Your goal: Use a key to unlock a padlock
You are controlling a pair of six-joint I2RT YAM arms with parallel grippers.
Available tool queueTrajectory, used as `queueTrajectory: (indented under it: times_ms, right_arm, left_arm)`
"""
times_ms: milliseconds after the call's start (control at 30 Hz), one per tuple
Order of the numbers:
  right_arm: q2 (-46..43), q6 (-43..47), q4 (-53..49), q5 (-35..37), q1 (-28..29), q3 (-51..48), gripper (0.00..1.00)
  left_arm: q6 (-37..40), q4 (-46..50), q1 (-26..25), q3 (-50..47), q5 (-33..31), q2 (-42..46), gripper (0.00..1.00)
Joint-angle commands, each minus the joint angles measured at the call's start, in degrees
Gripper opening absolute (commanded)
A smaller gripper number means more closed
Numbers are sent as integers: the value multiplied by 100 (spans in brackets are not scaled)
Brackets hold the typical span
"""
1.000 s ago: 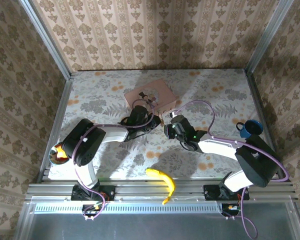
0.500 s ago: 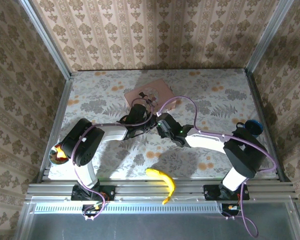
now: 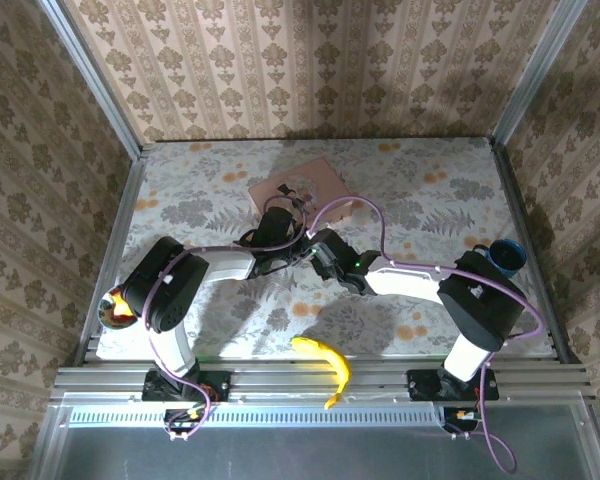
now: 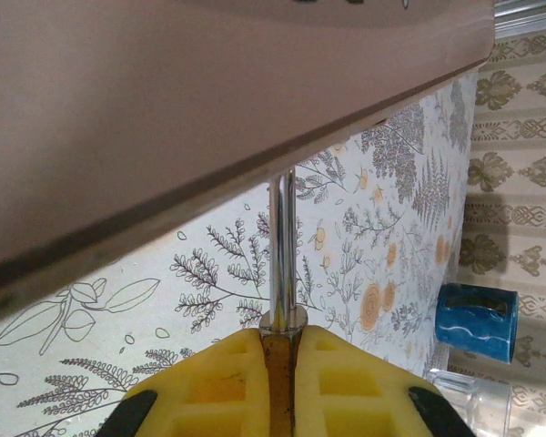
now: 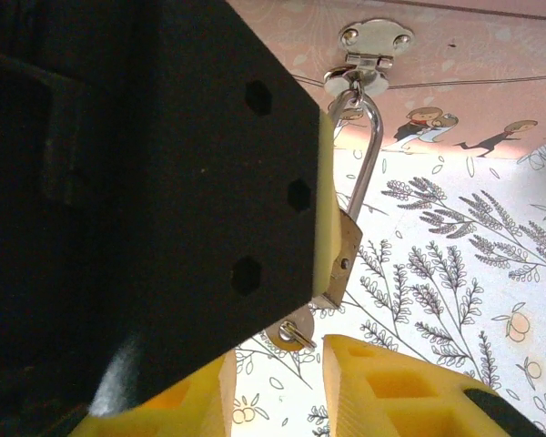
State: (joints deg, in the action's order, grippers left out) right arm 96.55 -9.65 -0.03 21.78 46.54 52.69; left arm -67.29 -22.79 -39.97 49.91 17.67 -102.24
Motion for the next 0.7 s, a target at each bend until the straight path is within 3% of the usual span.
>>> queueTrajectory:
  times_ms: [0,533,667]
  right_arm:
    - [233,242,89,282,32,93,31]
    - [618,420,615,988,14,7,36]
    - [663,394,788,1030,1,-86,31]
  left_arm:
    - [-85,212,22,98,238,116,0]
    - [-67,200,20,71,281,186,0]
    - [-65,198,17,63,315,204,0]
